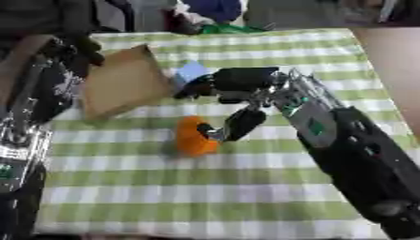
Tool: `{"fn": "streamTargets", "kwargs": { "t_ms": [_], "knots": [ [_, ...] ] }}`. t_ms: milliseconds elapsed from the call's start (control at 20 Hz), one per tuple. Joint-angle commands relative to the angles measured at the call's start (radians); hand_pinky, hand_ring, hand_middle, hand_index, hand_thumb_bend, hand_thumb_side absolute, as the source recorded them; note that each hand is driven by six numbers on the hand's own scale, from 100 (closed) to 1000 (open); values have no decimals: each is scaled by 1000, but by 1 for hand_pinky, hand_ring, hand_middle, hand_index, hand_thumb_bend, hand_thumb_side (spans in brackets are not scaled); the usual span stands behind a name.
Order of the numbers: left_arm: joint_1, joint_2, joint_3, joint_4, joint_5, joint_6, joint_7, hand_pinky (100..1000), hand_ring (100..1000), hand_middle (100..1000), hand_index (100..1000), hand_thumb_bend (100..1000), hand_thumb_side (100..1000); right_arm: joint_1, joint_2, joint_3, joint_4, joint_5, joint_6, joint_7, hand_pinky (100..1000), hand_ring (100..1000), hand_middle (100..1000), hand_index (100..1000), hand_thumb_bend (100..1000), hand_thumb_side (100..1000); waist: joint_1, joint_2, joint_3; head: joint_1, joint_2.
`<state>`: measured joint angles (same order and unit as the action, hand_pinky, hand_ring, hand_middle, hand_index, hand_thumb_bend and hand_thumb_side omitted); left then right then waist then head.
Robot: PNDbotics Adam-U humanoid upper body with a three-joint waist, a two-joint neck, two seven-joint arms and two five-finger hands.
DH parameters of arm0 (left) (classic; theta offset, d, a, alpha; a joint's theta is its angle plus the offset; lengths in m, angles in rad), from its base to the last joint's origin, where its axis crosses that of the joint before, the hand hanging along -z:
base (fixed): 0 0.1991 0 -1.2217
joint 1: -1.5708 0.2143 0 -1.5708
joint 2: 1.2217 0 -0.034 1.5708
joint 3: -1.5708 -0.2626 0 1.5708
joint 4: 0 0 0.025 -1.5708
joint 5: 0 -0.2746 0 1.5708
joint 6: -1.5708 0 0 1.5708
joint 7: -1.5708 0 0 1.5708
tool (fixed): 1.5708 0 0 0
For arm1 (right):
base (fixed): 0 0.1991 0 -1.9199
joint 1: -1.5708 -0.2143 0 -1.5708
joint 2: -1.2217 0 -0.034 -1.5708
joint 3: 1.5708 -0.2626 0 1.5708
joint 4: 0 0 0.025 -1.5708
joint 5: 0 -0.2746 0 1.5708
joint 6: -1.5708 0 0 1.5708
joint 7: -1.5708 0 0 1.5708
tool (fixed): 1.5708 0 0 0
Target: Pick up objects on the table and place them in the box.
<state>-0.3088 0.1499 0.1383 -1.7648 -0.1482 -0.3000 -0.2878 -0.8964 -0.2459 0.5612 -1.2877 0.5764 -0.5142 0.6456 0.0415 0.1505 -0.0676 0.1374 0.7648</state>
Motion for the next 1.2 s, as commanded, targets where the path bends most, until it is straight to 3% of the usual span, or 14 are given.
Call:
{"fn": "streamTargets", "kwargs": {
  "t_ms": [50, 500, 900, 1100, 1200],
  "knots": [
    [-12, 5, -5, -15, 6, -1, -4, 648, 634, 641, 839, 235, 574, -12, 11, -2, 9, 12, -92, 97, 872, 836, 885, 1000, 100, 548, 1, -17, 1, -3, 5],
    [-14, 4, -6, -14, 6, -3, -7, 648, 634, 641, 839, 235, 574, 12, 46, -4, 81, 71, -109, 104, 873, 836, 886, 997, 100, 570, 5, -16, 3, -5, 5],
    [-13, 3, -6, -12, 6, -3, -7, 648, 633, 641, 840, 234, 576, 26, 70, -40, 199, 181, -131, 63, 871, 835, 885, 971, 100, 575, 8, -15, 3, -6, 5],
    [-12, 3, -5, -12, 6, -4, -7, 647, 633, 641, 840, 234, 576, 30, 79, -57, 238, 226, -147, 6, 861, 817, 861, 901, 100, 415, 10, -14, 2, -7, 5],
    [-12, 2, -5, -11, 6, -4, -8, 647, 633, 642, 840, 233, 577, 29, 81, -64, 244, 239, -155, -40, 848, 795, 828, 803, 100, 316, 11, -14, 2, -7, 5]
  ]
}}
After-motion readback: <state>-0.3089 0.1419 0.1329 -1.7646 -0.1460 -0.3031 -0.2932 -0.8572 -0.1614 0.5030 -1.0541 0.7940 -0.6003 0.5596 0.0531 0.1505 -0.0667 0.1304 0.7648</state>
